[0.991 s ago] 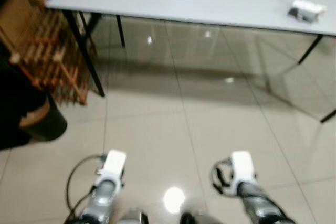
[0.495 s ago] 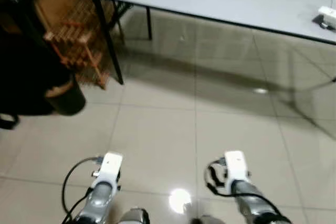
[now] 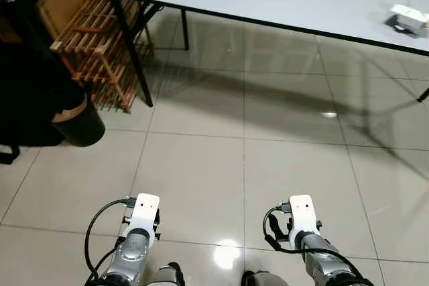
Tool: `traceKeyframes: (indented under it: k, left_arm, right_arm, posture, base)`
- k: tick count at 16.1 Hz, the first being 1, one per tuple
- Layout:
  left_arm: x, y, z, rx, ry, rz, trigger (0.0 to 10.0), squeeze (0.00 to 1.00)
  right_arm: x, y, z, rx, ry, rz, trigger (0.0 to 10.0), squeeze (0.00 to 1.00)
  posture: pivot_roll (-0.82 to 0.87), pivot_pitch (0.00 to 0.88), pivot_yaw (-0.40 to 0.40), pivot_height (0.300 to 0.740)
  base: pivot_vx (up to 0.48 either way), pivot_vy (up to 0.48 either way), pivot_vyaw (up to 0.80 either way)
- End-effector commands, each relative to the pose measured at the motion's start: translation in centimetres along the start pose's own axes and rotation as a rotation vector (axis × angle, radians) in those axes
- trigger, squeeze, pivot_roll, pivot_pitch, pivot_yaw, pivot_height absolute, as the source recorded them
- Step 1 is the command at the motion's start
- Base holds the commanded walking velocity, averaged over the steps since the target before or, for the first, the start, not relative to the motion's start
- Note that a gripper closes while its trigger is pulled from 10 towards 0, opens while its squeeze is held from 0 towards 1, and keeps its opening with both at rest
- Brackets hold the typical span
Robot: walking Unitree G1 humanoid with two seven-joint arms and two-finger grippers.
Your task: Picking trash to rubbish bin
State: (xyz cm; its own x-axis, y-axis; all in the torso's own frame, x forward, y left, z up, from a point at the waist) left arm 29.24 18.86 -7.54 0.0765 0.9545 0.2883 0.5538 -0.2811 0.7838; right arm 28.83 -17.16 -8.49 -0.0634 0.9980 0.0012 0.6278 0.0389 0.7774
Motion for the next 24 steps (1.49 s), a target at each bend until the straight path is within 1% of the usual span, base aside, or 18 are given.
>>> traceKeyframes:
  k: [1, 2, 4, 6, 7, 8, 9, 10, 11, 12, 13, 14, 16, 17, 19, 20, 21, 24]
  left_arm:
    - [0.2, -0.7, -0.1, 0.024, 0.000, 0.000, 10.0, 0.00]
    - [0.4, -0.6, -0.1, 0.022, 0.007, 0.010, 10.0, 0.00]
    - [0.6, 1.0, 0.3, -0.030, 0.011, 0.011, 10.0, 0.00]
    - [1.3, 5.9, 1.0, -0.194, 0.037, -0.008, 10.0, 0.00]
    - [2.0, 8.8, 1.2, -0.286, 0.062, -0.021, 10.0, 0.00]
    - [2.8, 11.4, 1.2, -0.365, 0.084, -0.044, 10.0, 0.00]
    - [3.5, 14.8, 1.0, -0.466, 0.101, -0.045, 10.0, 0.00]
    - [3.8, 16.9, 0.6, -0.534, 0.106, -0.048, 10.0, 0.00]
    - [4.0, 20.2, -0.2, -0.650, 0.102, -0.029, 10.0, 0.00]
    - [4.0, 21.6, -0.8, -0.709, 0.098, -0.016, 10.0, 0.00]
    - [4.1, 22.4, -1.3, -0.747, 0.100, -0.017, 10.0, 0.00]
    - [4.1, 23.1, -1.9, -0.785, 0.100, -0.024, 10.0, 0.00]
    - [3.9, 24.7, -3.6, -0.880, 0.102, -0.002, 10.0, 0.00]
    - [3.8, 25.2, -4.1, -0.906, 0.104, -0.004, 10.0, 0.00]
    - [3.1, 26.9, -6.8, -1.009, 0.096, -0.014, 10.0, 0.00]
    - [2.5, 27.7, -7.9, -1.052, 0.088, 0.014, 10.0, 0.00]
    - [2.2, 28.3, -8.6, -1.076, 0.086, 0.034, 10.0, 0.00]
    - [2.4, 29.0, -9.3, -1.085, 0.096, 0.014, 10.0, 0.00]
  right_arm:
    - [-0.5, -0.3, -0.1, 0.008, -0.014, 0.016, 10.0, 0.00]
    - [-0.7, -0.1, -0.1, -0.003, -0.024, 0.015, 10.0, 0.00]
    - [-1.5, 1.8, 0.0, -0.078, -0.057, 0.041, 10.0, 0.00]
    - [-2.9, 5.8, 0.2, -0.206, -0.103, 0.061, 10.0, 0.00]
    - [-3.0, 8.2, 0.2, -0.280, -0.104, 0.047, 10.0, 0.00]
    - [-3.3, 10.5, 0.1, -0.356, -0.105, 0.062, 10.0, 0.00]
    - [-3.6, 13.9, -0.3, -0.463, -0.113, 0.082, 10.0, 0.00]
    - [-3.8, 16.2, -0.7, -0.537, -0.117, 0.091, 10.0, 0.00]
    - [-4.0, 20.0, -1.9, -0.671, -0.121, 0.102, 10.0, 0.00]
    - [-4.1, 21.8, -2.6, -0.736, -0.124, 0.108, 10.0, 0.00]
    - [-4.0, 23.1, -3.2, -0.787, -0.123, 0.110, 10.0, 0.00]
    - [-4.0, 24.1, -3.8, -0.831, -0.124, 0.112, 10.0, 0.00]
    - [-3.7, 26.2, -5.4, -0.932, -0.122, 0.106, 10.0, 0.00]
    - [-3.5, 26.6, -5.9, -0.958, -0.120, 0.099, 10.0, 0.00]
    - [-2.7, 27.3, -7.4, -1.012, -0.108, 0.096, 10.0, 0.00]
    - [-2.0, 27.7, -8.1, -1.039, -0.099, 0.074, 10.0, 0.00]
    - [-1.6, 28.1, -8.7, -1.054, -0.092, 0.071, 10.0, 0.00]
    - [-1.1, 27.9, -9.3, -1.057, -0.091, 0.059, 10.0, 0.00]
  posture:
    - [-0.02, 0.176, 0.015, 0.740]
    - [-0.02, 0.176, 0.015, 0.740]
    - [-0.02, 0.180, 0.016, 0.740]
    - [-0.02, 0.181, 0.017, 0.740]
    - [-0.02, 0.181, 0.018, 0.740]
    - [-0.02, 0.179, 0.017, 0.740]
    - [-0.02, 0.178, 0.019, 0.740]
    - [-0.02, 0.178, 0.019, 0.740]
    - [-0.03, 0.174, 0.023, 0.740]
    - [-0.03, 0.172, 0.026, 0.740]
    - [-0.02, 0.168, 0.027, 0.740]
    - [-0.02, 0.167, 0.028, 0.740]
    - [-0.02, 0.160, 0.030, 0.740]
    - [-0.02, 0.156, 0.031, 0.740]
    - [-0.01, 0.149, 0.030, 0.740]
    - [-0.01, 0.145, 0.027, 0.740]
    - [-0.01, 0.138, 0.023, 0.740]
    - [-0.02, 0.120, 0.026, 0.740]
  base:
    - [0.000, 0.000, 0.00]
    - [0.000, 0.000, 0.00]
    - [0.000, 0.000, 0.00]
    - [0.000, 0.000, 0.00]
    - [0.000, 0.000, 0.00]
    - [0.000, 0.000, 0.00]
    - [0.000, 0.000, 0.00]
    - [0.000, 0.000, 0.00]
    - [0.000, 0.000, 0.00]
    - [0.000, 0.000, 0.00]
    - [0.000, 0.000, 0.00]
    - [0.000, 0.000, 0.00]
    - [0.000, 0.000, 0.00]
    - [0.000, 0.000, 0.00]
    - [0.000, 0.000, 0.00]
    - [0.000, 0.000, 0.00]
    - [0.000, 0.000, 0.00]
    - [0.000, 0.000, 0.00]
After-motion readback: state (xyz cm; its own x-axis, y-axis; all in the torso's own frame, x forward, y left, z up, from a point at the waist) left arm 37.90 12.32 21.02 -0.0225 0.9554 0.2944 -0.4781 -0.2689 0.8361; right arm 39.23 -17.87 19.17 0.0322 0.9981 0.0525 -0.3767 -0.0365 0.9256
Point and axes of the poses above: a point about 5 cm out from each wrist's last joint towards the gripper, its own z axis pointing out of the wrist towards the gripper, its own y axis along the axis of the wrist's last joint, x = y × z, the point moved 6 cm from there along z, pointing out of the wrist towards the gripper, and after that the axes turned 2 degrees about z, right-handed, at the moved point
